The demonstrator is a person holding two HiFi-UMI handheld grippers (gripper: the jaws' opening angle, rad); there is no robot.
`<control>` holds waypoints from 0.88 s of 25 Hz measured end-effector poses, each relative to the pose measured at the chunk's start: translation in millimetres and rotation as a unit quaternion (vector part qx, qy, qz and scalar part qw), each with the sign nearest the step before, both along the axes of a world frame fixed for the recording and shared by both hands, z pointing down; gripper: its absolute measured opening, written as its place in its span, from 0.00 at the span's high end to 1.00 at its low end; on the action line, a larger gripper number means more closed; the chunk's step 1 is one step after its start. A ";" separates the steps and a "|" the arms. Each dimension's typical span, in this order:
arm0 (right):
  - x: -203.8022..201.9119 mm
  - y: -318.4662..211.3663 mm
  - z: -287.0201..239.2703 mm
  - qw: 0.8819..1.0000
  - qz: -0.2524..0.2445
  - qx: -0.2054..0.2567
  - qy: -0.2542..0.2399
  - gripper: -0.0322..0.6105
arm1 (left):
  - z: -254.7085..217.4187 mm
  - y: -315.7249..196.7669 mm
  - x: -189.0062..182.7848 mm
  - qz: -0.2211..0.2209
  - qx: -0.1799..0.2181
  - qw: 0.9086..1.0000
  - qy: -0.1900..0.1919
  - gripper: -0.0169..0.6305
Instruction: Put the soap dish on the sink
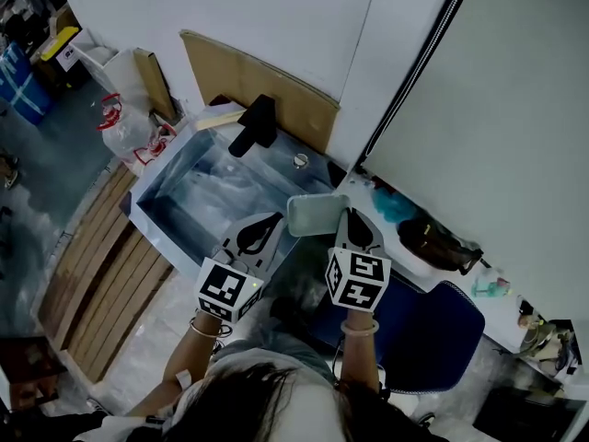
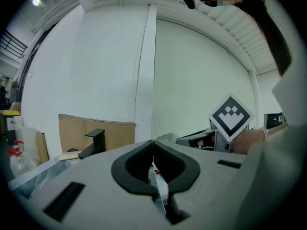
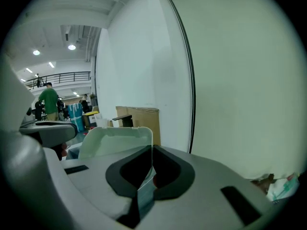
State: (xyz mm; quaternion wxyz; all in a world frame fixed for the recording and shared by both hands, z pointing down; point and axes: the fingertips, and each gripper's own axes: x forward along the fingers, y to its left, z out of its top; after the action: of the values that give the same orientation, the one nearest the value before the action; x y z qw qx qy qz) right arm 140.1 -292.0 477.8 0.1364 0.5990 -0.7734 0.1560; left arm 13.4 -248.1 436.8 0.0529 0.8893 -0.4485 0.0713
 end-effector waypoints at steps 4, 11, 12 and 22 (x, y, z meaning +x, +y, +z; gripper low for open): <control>2.2 -16.3 10.3 1.000 -0.005 -0.008 0.006 0.91 | 7.9 -13.1 0.8 -0.003 -0.003 1.000 0.000 0.96; 3.1 -43.4 29.7 0.999 -0.014 -0.021 0.022 0.91 | 21.3 -34.8 4.1 -0.003 -0.013 1.000 0.001 0.96; 2.5 -47.3 32.2 0.999 -0.016 -0.022 0.024 0.91 | 23.4 -37.4 4.8 -0.002 -0.014 1.000 0.000 0.96; -4.4 -81.0 57.7 0.998 -0.037 -0.036 0.047 0.91 | 40.5 -59.2 6.1 -0.003 -0.032 0.999 0.008 0.96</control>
State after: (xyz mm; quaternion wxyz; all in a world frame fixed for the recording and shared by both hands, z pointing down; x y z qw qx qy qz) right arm 135.7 -373.0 535.4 0.1997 0.5711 -0.7819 0.1502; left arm 19.6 -307.2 477.3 0.0854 0.8862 -0.4486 0.0783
